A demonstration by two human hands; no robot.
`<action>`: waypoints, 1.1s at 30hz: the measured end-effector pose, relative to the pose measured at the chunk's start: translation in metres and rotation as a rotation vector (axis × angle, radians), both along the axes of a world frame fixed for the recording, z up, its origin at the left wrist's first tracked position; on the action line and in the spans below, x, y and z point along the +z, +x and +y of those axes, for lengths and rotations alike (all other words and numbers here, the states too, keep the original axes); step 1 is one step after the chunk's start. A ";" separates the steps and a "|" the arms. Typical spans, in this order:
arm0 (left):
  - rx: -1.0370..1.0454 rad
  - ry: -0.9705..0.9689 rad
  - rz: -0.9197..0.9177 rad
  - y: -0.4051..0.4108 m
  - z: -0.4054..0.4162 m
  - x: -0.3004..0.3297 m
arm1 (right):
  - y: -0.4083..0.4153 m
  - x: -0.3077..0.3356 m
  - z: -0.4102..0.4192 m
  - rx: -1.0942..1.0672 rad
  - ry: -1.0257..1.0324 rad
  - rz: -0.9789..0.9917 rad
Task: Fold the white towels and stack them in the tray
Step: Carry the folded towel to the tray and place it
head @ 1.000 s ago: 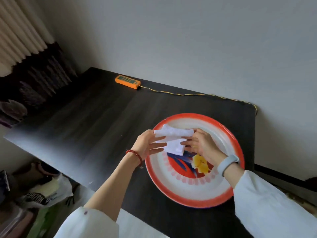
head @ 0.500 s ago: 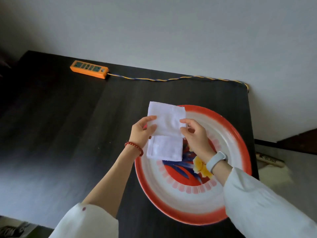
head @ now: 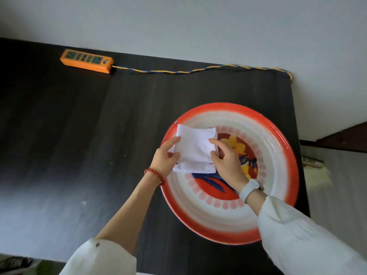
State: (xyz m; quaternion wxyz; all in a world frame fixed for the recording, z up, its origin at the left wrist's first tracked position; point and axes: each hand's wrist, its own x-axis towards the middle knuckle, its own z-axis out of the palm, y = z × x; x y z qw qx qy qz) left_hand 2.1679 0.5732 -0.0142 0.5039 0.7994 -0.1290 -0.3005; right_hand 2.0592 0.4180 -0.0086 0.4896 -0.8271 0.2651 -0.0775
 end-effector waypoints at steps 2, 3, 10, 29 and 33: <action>-0.045 0.038 -0.037 -0.005 0.004 -0.005 | -0.003 0.000 0.002 0.005 -0.004 0.024; -0.073 0.061 -0.057 -0.007 0.006 -0.008 | -0.006 0.000 0.002 0.009 0.008 0.039; -0.159 0.155 -0.172 -0.014 0.009 -0.004 | -0.015 -0.004 0.007 0.044 -0.042 0.035; -0.511 0.624 -0.920 -0.034 0.001 -0.006 | -0.027 -0.015 0.014 0.366 -0.884 0.255; -0.676 0.860 -0.796 -0.019 -0.008 -0.020 | -0.016 -0.022 0.007 0.464 -0.849 0.516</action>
